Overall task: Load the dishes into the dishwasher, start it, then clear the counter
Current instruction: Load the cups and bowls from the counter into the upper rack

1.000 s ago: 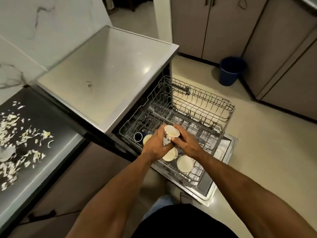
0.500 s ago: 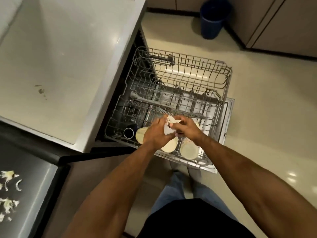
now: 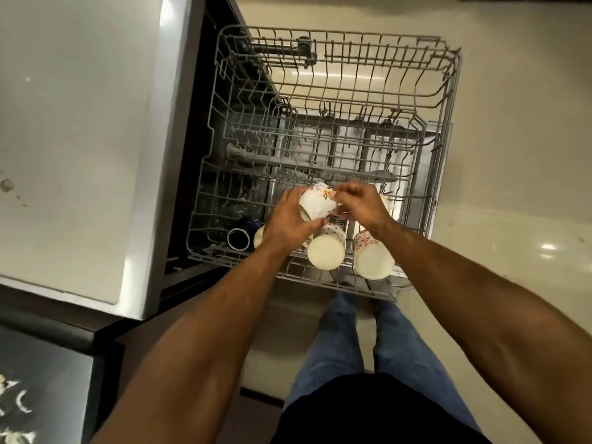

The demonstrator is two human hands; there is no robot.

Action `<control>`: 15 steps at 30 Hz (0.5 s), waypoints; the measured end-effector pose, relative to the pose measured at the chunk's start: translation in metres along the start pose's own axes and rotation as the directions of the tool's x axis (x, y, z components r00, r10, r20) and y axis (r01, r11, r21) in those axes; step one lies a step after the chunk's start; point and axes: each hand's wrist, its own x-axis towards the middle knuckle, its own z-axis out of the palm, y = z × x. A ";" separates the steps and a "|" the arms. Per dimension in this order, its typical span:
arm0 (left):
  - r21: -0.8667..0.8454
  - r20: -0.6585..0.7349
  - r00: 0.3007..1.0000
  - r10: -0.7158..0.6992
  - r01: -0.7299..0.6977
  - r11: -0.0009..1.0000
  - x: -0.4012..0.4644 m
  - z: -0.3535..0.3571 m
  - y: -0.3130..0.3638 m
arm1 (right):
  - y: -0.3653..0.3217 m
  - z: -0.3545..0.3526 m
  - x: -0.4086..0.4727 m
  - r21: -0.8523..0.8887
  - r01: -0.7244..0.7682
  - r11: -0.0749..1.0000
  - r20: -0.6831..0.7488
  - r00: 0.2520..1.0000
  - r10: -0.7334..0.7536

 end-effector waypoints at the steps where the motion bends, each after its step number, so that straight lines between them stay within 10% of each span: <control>1: 0.020 0.009 1.000 -0.010 0.010 1.000 0.004 -0.001 0.000 | 0.003 -0.002 0.005 -0.097 0.064 0.993 -0.064 0.995 -0.071; 6: 0.239 -0.001 0.995 -0.097 0.095 0.967 0.024 -0.001 0.000 | 0.012 -0.017 0.011 -0.783 0.235 0.576 0.004 0.928 -0.373; 15: 0.533 0.072 0.984 -0.162 0.100 0.840 0.051 0.006 0.009 | 0.041 -0.030 0.017 -0.918 0.281 0.279 0.193 0.933 -0.302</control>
